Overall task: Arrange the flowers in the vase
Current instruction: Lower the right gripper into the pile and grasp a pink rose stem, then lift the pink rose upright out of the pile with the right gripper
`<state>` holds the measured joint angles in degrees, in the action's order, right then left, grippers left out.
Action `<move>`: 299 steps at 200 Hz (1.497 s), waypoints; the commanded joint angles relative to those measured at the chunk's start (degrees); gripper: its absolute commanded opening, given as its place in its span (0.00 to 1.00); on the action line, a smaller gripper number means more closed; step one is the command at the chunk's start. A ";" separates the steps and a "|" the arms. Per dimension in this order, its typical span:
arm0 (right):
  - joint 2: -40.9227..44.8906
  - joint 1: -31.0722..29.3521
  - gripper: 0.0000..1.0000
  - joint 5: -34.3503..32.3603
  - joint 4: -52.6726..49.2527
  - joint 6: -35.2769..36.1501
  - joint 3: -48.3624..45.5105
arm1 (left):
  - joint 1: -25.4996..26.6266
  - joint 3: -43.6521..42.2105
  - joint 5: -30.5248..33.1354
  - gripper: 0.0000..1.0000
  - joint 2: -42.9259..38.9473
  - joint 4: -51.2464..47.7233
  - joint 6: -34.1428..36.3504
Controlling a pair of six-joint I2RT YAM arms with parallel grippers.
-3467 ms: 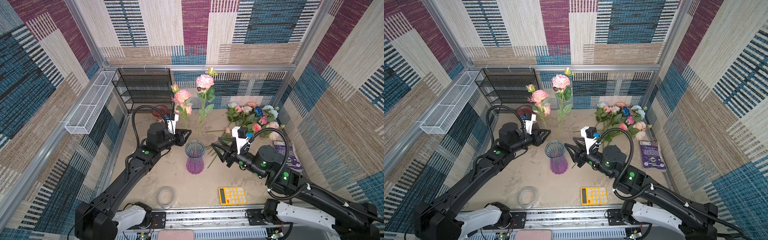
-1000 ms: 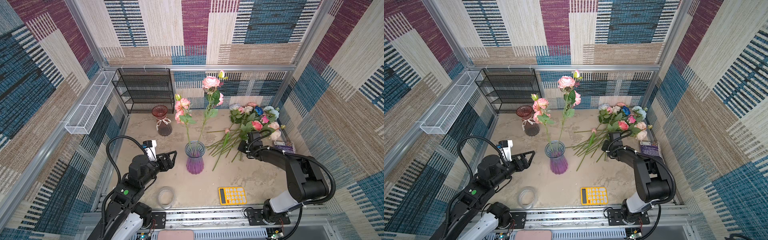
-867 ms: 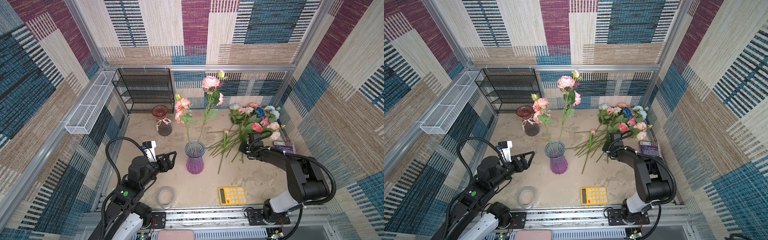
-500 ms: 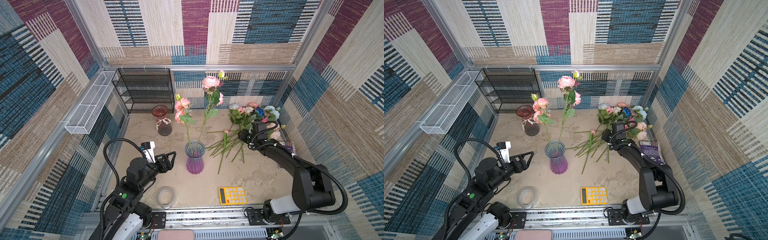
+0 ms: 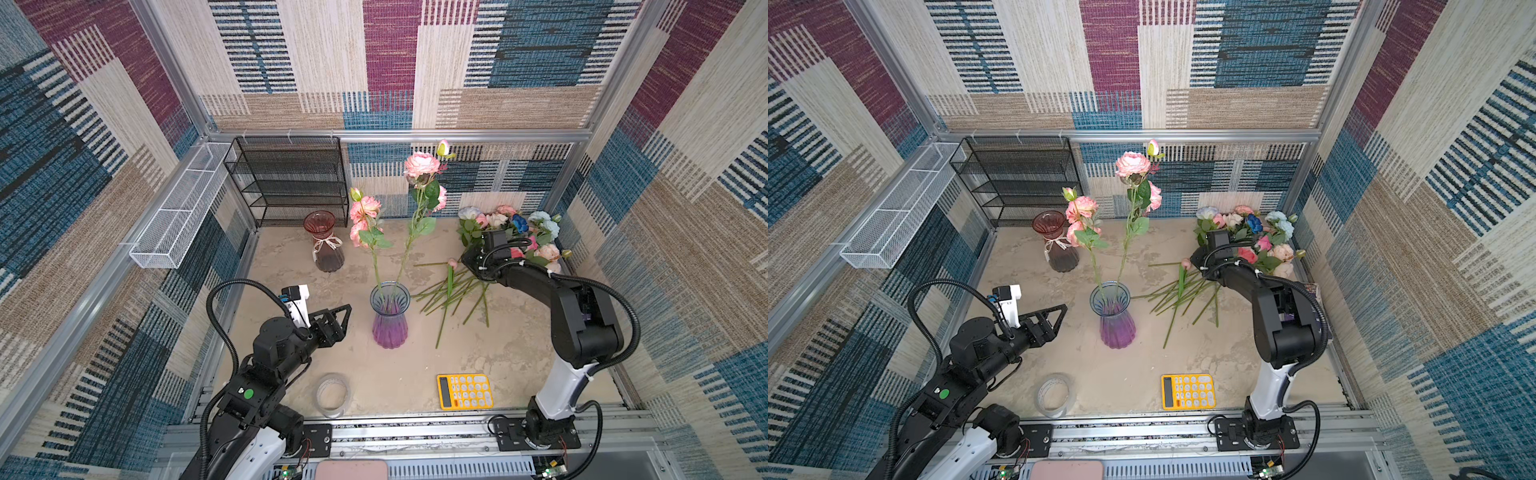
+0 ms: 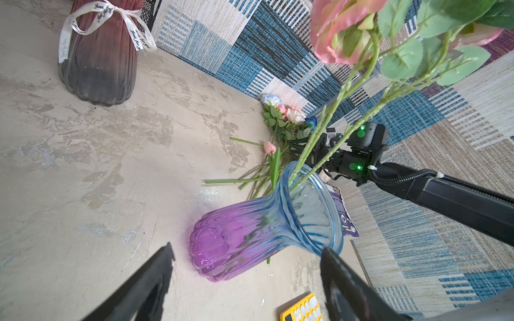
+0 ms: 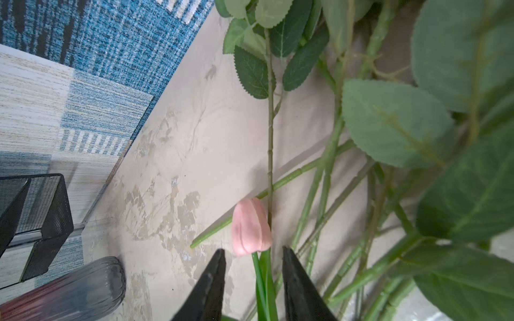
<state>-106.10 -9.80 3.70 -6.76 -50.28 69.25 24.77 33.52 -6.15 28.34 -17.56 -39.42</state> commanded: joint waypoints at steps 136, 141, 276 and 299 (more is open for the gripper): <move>-22.83 -0.26 0.25 -8.87 -12.54 4.16 26.94 | 0.00 0.67 0.98 0.84 0.07 -0.23 -0.06; -23.20 -0.26 0.23 -9.03 -12.74 4.49 27.41 | -0.03 0.67 1.05 0.84 0.09 -0.28 -0.11; 7.86 -3.29 0.00 -23.65 22.23 19.72 -0.56 | -0.03 3.18 0.81 0.84 1.06 -0.23 -0.07; 16.14 -3.49 0.00 -24.64 25.06 21.80 -5.28 | -0.07 4.82 1.60 0.84 1.20 -2.01 0.45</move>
<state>-96.79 -13.08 -17.50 9.23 -32.40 67.53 24.75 36.71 -5.89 29.41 -18.33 -39.42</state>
